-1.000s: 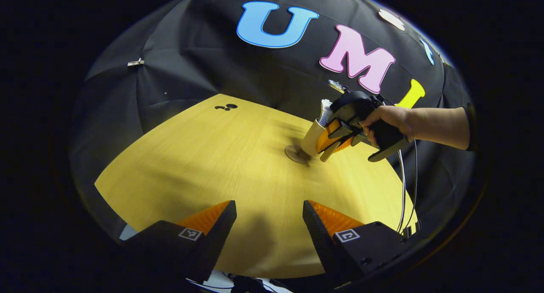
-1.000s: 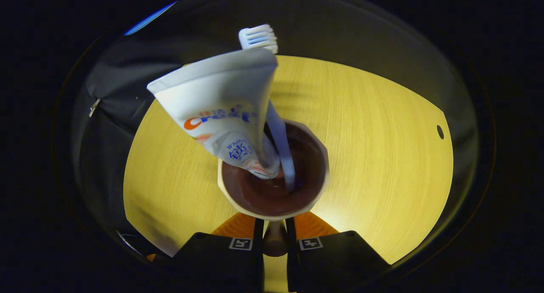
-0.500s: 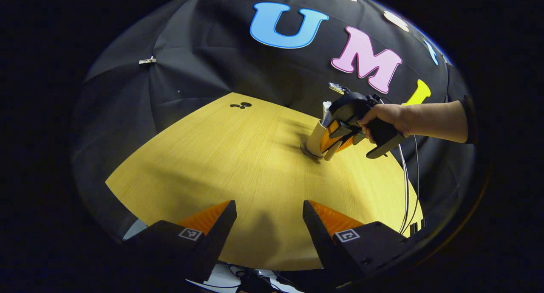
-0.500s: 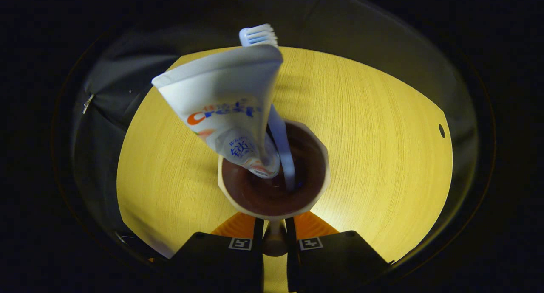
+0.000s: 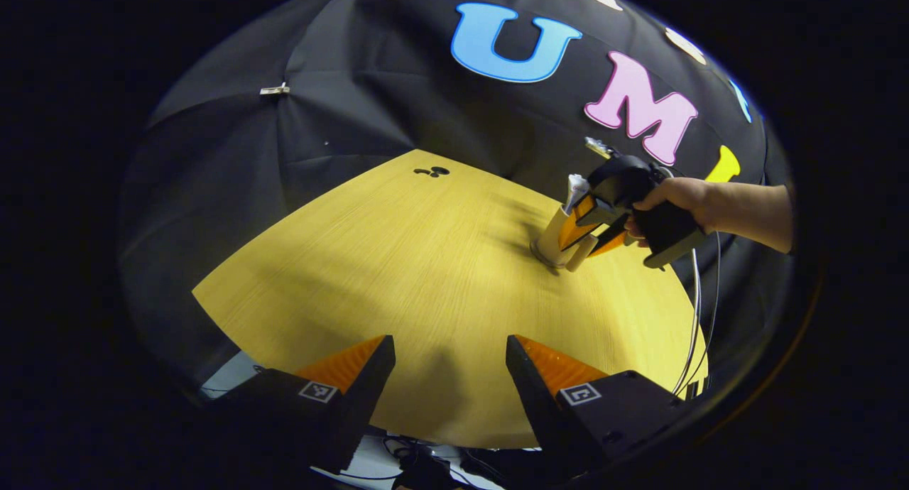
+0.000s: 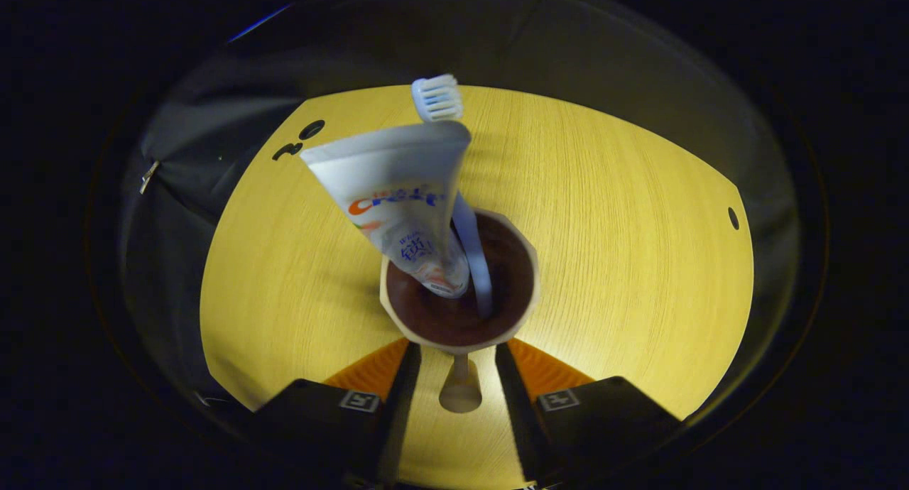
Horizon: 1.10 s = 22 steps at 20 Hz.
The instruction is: Put the toothbrush and toothpaste on the desktop into the cup, then pick up the cup and place it on the coaster on the desktop.
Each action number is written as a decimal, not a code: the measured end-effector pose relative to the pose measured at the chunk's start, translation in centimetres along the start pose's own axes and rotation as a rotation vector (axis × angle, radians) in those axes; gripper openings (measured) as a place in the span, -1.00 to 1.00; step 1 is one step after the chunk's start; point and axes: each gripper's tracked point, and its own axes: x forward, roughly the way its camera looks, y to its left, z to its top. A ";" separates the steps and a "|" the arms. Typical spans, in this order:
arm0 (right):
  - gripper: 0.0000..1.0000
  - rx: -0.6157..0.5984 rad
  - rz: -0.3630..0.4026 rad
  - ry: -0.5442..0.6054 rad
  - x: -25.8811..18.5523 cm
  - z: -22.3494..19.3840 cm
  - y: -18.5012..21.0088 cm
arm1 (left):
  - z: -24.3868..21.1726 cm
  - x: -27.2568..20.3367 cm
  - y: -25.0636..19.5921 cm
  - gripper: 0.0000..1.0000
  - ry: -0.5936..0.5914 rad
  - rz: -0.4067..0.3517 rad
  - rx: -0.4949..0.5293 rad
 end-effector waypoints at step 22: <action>0.98 0.185 0.063 -0.552 -25.8 -4.6 -15.0 | 10.8 -7.5 -16.6 0.95 -0.286 -0.262 0.217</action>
